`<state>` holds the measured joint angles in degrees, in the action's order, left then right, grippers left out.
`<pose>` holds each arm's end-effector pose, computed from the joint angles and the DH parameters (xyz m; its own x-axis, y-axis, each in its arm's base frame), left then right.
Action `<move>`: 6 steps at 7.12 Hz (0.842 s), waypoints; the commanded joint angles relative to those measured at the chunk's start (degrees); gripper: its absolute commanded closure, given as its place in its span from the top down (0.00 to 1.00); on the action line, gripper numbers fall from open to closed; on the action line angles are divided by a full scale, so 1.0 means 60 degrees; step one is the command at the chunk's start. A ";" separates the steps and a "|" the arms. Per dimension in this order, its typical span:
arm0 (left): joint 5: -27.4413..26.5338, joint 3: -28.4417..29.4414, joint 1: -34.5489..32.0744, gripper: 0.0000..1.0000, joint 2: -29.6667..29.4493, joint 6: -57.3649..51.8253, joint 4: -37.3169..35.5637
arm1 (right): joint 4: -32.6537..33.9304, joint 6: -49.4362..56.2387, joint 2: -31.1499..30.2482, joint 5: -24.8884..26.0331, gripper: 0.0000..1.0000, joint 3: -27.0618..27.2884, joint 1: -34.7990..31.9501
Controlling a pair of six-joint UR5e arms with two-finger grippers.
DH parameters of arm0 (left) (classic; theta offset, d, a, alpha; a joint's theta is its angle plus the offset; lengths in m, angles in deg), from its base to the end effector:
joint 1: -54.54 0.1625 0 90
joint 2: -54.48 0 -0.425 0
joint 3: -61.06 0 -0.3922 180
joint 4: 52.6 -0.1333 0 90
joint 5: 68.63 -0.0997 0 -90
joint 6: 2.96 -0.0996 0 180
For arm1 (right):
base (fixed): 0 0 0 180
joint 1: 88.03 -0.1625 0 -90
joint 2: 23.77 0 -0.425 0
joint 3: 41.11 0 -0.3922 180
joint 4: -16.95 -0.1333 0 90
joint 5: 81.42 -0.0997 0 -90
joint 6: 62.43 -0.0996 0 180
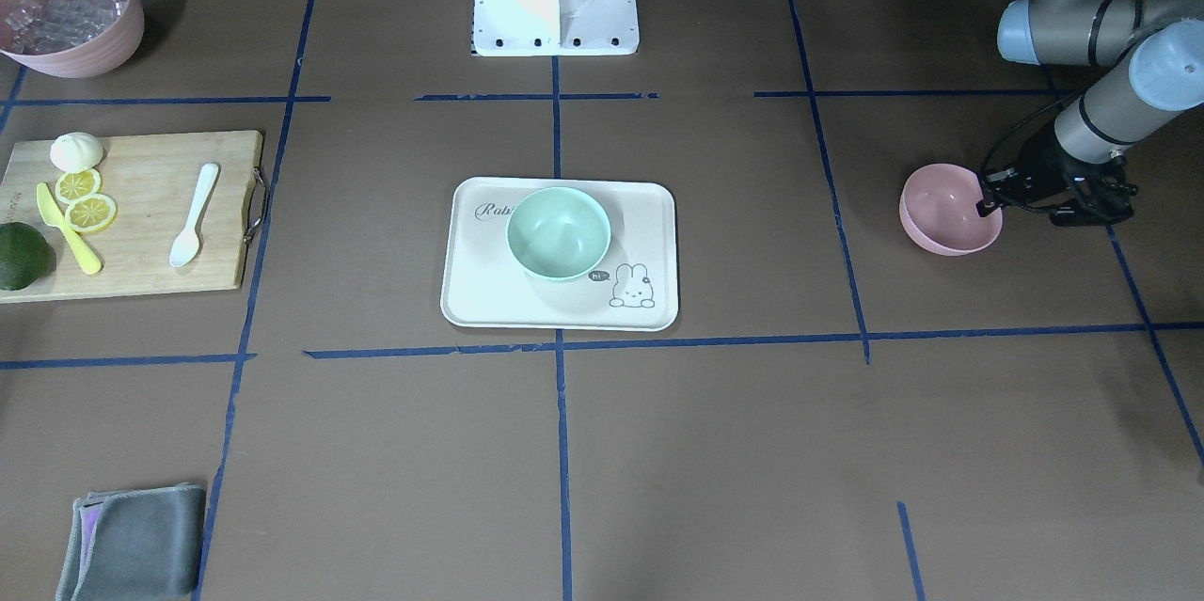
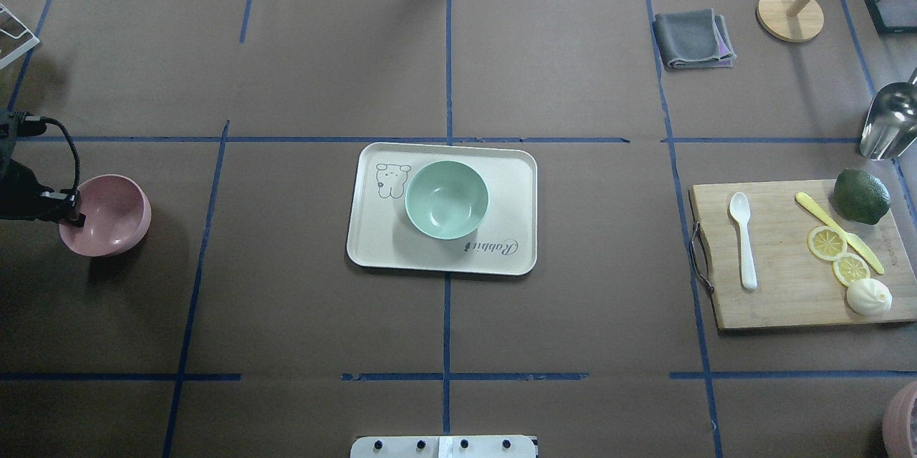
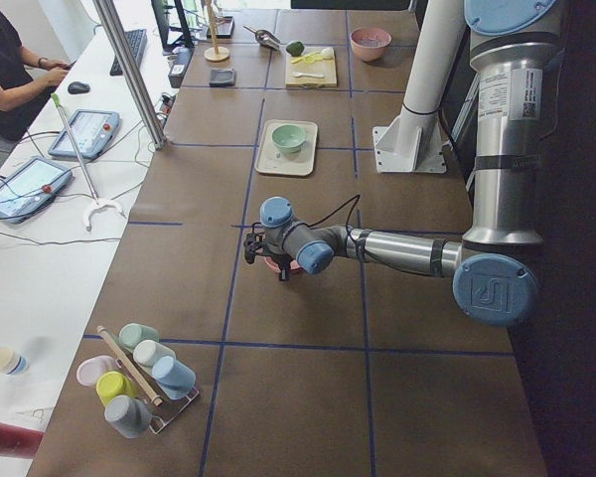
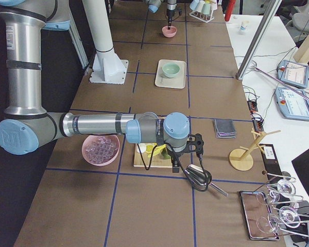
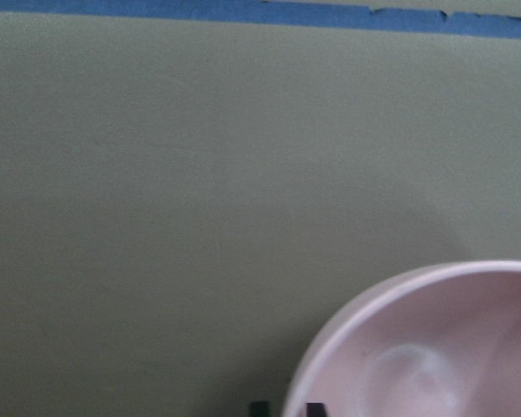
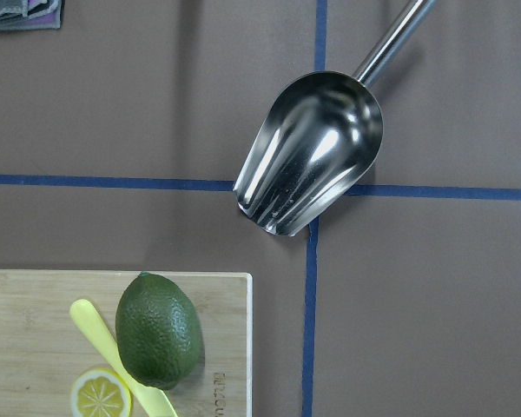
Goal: Stack pink bowl on green and place spoon
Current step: 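Lift the pink bowl with the left gripper and carry it over the green bowl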
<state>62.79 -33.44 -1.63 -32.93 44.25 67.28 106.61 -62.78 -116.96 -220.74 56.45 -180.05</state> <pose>0.2206 -0.4503 0.5850 0.6386 -0.0379 -0.7686 -0.0067 0.9985 -0.0548 0.0744 -0.4698 0.6135 0.6534 -0.0332 0.7563 -0.0391 0.9962 0.0775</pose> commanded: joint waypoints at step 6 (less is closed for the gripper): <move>0.0895 -0.3176 -0.0386 0.00 -0.4010 0.0752 -0.8150 | -0.0047 -0.0014 -0.0053 0.0032 1.00 0.0013 0.0015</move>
<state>71.68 -51.61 -6.87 -48.37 45.60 27.35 106.40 -62.80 -117.14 -220.48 56.53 -179.98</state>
